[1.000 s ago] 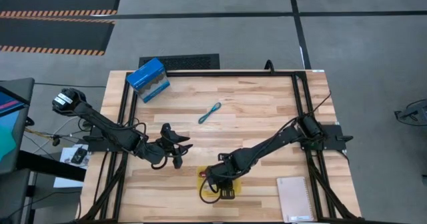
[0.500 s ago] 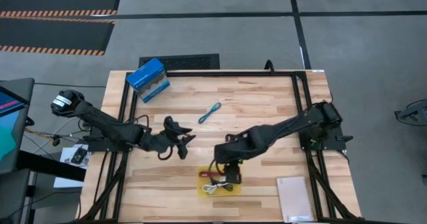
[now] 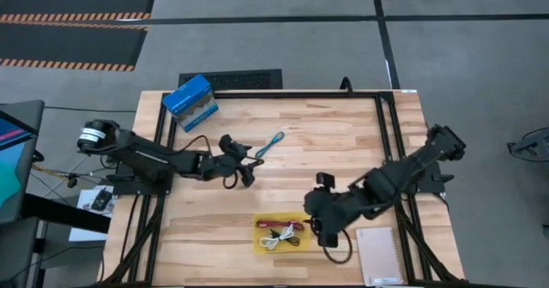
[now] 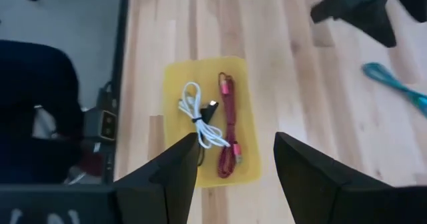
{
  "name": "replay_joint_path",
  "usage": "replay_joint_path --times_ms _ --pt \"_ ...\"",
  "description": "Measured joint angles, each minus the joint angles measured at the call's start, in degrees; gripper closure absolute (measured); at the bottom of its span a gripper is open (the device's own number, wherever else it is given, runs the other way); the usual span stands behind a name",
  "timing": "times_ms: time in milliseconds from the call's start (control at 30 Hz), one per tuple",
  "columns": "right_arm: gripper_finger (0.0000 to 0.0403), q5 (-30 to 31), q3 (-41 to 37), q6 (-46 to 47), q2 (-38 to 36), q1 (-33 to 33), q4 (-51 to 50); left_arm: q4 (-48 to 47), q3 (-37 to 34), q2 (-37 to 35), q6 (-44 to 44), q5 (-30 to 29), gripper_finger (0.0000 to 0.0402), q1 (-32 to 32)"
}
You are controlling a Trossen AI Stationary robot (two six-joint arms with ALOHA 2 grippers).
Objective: Pick and place USB-C Cables
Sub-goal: Put the blue charger cable into the yellow bin
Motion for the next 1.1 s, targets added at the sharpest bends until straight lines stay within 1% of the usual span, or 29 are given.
replay_joint_path --times_ms 100,200,400,500,733,867,967,1033,1100 --pt "0.0186 4.73 -0.04 1.77 0.39 2.41 -1.4 2.81 0.0 4.09 -0.49 -1.68 0.0133 2.67" --pt "0.0186 7.18 -0.09 3.68 0.83 3.86 -2.27 5.1 0.0 7.96 -0.81 -1.86 0.0138 5.67" --pt "0.0185 9.22 -2.24 5.34 1.58 4.35 -1.5 10.44 0.26 15.85 -0.93 3.4 0.0147 10.68" --pt "0.0184 9.83 -2.6 5.85 2.17 3.86 -0.76 10.77 1.23 19.4 -1.01 3.62 0.0147 11.59" --pt "0.0184 10.52 -2.78 6.42 4.12 2.92 -0.92 12.08 2.83 26.05 -2.02 3.69 0.0148 11.59" --pt "0.0184 10.22 -2.83 6.63 4.63 2.42 -0.6 12.34 3.08 28.51 -4.77 4.2 0.0152 11.59" --pt "0.0184 10.24 -2.8 7.27 4.56 2.37 -0.08 11.45 3.19 28.72 -6.49 4.81 0.0179 11.52" --pt "0.0184 10.22 -2.8 7.45 4.56 2.37 0.04 11.6 3.19 28.78 -6.65 5.57 0.0214 11.26" --pt "0.0184 10.22 -2.8 7.47 4.56 2.36 0.51 11.89 3.19 28.72 -6.63 6.26 0.026 10.94"
